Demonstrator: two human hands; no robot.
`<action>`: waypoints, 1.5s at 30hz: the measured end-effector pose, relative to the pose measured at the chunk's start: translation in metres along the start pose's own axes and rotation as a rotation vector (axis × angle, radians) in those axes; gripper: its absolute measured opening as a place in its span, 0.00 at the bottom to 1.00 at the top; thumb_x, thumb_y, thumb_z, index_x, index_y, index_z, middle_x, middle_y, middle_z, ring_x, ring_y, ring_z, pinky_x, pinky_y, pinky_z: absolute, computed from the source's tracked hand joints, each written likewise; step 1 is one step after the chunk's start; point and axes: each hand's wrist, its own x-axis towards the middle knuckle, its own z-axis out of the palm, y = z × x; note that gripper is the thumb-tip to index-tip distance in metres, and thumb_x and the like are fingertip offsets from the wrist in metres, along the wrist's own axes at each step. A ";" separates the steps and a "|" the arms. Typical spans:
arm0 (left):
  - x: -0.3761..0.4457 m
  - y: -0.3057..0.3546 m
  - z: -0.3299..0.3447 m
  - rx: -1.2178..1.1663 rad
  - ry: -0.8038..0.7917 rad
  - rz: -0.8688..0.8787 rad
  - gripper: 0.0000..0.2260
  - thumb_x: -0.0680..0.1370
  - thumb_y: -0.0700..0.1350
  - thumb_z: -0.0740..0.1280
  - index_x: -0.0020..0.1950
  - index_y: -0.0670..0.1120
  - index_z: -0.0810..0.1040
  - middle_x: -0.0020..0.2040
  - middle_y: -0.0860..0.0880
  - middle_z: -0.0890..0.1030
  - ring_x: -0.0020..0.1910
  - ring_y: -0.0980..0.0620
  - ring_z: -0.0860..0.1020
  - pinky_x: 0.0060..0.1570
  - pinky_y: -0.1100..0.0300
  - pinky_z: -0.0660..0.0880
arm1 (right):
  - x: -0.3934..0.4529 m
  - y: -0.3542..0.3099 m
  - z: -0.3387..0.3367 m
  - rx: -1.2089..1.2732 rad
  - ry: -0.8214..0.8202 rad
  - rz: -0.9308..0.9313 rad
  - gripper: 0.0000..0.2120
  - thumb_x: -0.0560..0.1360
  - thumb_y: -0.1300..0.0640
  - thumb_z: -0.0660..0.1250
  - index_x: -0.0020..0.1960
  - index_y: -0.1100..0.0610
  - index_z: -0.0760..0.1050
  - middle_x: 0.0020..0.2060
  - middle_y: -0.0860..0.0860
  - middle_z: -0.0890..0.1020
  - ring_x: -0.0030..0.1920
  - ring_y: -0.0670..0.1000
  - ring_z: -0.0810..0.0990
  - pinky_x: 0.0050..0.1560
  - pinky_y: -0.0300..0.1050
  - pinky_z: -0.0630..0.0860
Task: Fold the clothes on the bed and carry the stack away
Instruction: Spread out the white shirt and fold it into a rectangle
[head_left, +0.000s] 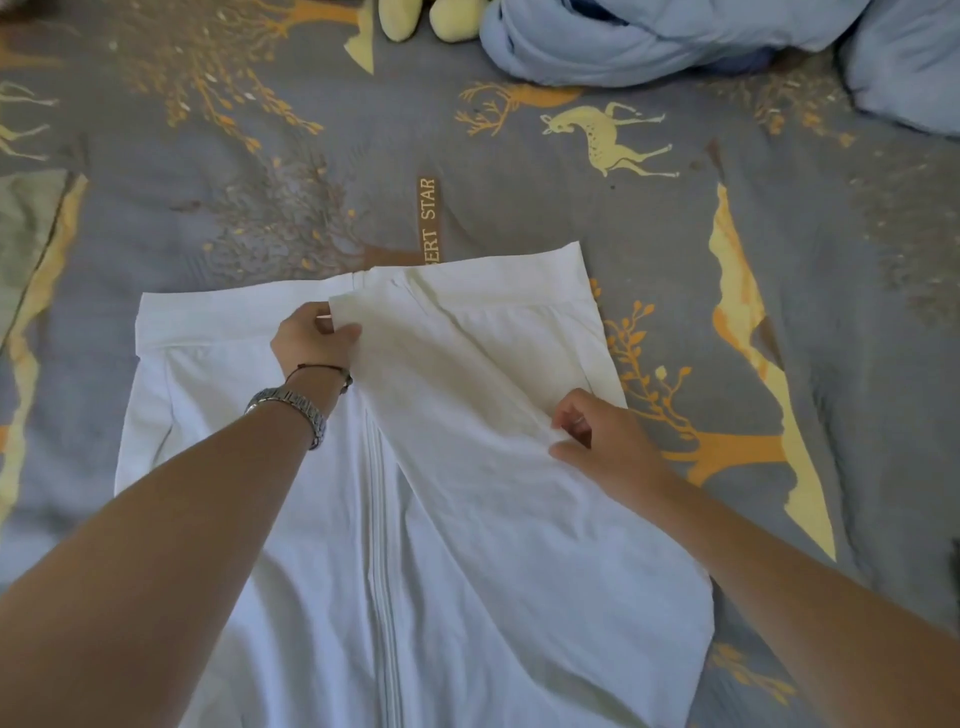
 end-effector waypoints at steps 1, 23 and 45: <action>0.002 0.001 0.001 -0.011 0.007 0.000 0.11 0.70 0.43 0.71 0.52 0.46 0.80 0.48 0.47 0.83 0.45 0.51 0.77 0.44 0.63 0.70 | 0.002 -0.001 0.000 0.003 -0.009 -0.002 0.12 0.68 0.63 0.69 0.42 0.49 0.71 0.38 0.44 0.78 0.39 0.43 0.77 0.43 0.45 0.74; -0.211 -0.047 -0.004 -0.290 -0.044 0.188 0.10 0.71 0.40 0.71 0.49 0.45 0.73 0.36 0.50 0.75 0.32 0.60 0.73 0.33 0.76 0.67 | -0.084 0.025 -0.026 -0.239 0.195 -0.218 0.10 0.68 0.61 0.74 0.49 0.59 0.78 0.44 0.54 0.77 0.48 0.52 0.74 0.47 0.42 0.69; -0.481 -0.136 0.030 -0.175 -0.368 -0.172 0.05 0.74 0.46 0.69 0.39 0.53 0.76 0.34 0.58 0.77 0.36 0.63 0.74 0.36 0.73 0.67 | -0.157 0.078 -0.014 0.093 0.065 0.144 0.14 0.73 0.58 0.69 0.56 0.61 0.71 0.39 0.51 0.76 0.40 0.51 0.77 0.44 0.49 0.75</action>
